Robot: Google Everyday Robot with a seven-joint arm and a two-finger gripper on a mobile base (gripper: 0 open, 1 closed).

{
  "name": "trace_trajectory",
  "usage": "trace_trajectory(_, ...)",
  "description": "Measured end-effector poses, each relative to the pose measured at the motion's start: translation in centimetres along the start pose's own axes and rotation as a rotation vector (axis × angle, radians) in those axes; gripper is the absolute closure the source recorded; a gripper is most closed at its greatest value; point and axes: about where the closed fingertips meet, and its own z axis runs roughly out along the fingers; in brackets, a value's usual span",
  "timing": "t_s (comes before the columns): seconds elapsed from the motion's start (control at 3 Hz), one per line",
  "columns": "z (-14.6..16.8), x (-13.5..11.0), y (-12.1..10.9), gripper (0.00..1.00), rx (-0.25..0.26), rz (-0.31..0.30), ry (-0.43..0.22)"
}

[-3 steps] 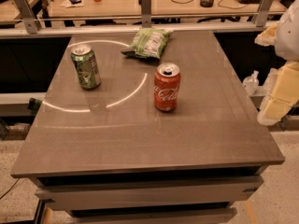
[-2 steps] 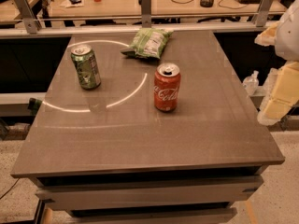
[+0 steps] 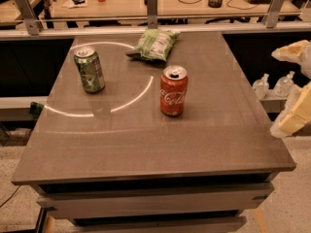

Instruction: Knock coke can over

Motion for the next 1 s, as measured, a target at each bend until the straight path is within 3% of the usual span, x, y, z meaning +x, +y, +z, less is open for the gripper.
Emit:
trace_trajectory(0.33, 1.7, 1.6, -0.5, 0.00, 0.068, 0.002, -0.193)
trace_trajectory(0.67, 2.3, 0.6, -0.2, 0.00, 0.128, -0.027, -0.401)
trace_trajectory(1.0, 2.3, -2.0, 0.1, 0.00, 0.128, -0.031, -0.601)
